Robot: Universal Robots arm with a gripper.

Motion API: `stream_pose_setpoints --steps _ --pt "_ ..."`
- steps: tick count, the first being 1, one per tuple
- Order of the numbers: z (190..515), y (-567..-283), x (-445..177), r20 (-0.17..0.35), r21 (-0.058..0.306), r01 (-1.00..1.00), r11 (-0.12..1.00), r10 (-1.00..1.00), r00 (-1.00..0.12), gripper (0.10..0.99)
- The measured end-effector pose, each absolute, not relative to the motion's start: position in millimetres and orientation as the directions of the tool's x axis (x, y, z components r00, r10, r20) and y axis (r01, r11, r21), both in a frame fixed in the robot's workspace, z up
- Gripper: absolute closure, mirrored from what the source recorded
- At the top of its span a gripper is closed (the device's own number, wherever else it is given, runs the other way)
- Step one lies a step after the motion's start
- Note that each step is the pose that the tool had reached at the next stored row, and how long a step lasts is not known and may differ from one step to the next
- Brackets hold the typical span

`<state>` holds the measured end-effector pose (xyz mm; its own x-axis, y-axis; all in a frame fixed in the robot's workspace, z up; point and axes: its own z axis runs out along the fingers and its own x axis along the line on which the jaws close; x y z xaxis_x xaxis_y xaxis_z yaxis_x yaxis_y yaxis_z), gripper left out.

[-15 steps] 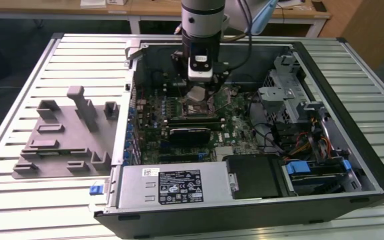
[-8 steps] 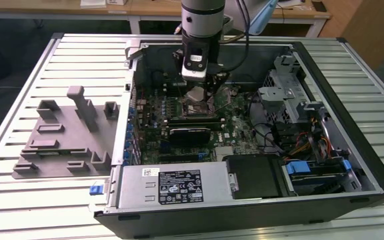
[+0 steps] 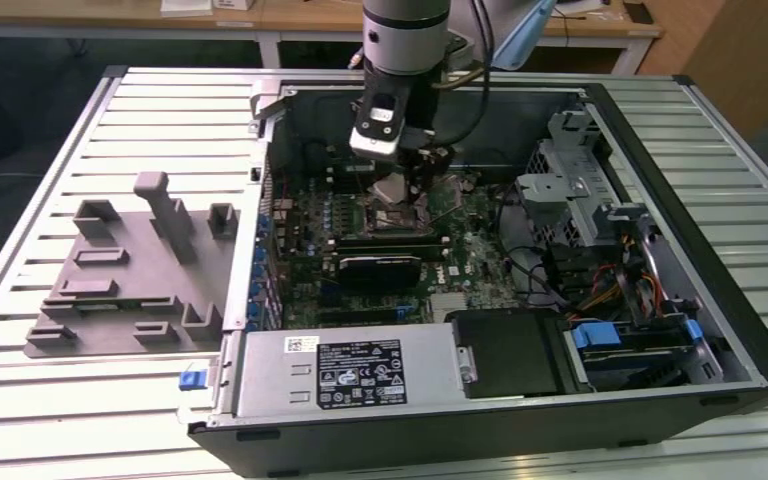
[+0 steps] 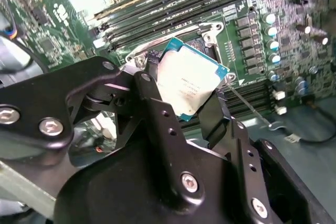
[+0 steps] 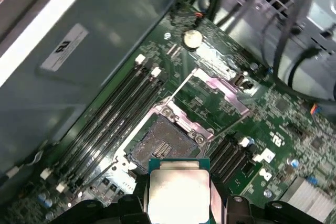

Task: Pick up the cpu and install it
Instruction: 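Place the cpu into insertion slot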

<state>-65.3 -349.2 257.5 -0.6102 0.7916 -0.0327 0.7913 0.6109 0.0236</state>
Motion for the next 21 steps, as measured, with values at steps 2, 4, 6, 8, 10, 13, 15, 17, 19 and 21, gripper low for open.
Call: stream_pose_setpoints --steps 2,4,6,8,10,13,15,17,19,21 --pt "257.4 -349.2 -65.3 -0.033 0.024 0.812 0.583 0.812 -0.582 0.541" --pt "257.4 -349.2 -65.3 -0.033 0.024 0.832 0.555 0.832 -0.554 0.541" --pt "257.3 -349.2 -65.3 -0.033 0.024 0.85 0.527 0.85 -0.526 0.541" --pt "257.3 -349.2 -65.3 -0.033 0.024 0.867 0.498 0.867 -0.497 0.541" --pt "257.2 -349.2 -65.3 -0.033 0.024 0.884 0.466 0.884 -0.465 0.541" --pt "257.2 -349.2 -65.3 -0.033 0.024 0.908 0.419 0.908 -0.418 0.541" --pt "257.1 -349.2 -65.3 -0.033 0.024 0.922 0.388 0.922 -0.387 0.541" --pt "257.1 -349.2 -65.3 -0.033 0.024 0.935 0.355 0.935 -0.354 0.541" --pt "257.1 -349.2 -65.3 -0.033 0.024 0.946 0.322 0.946 -0.321 0.541" --pt "257.0 -349.2 -65.3 -0.033 0.024 0.957 0.289 0.957 -0.288 0.541"
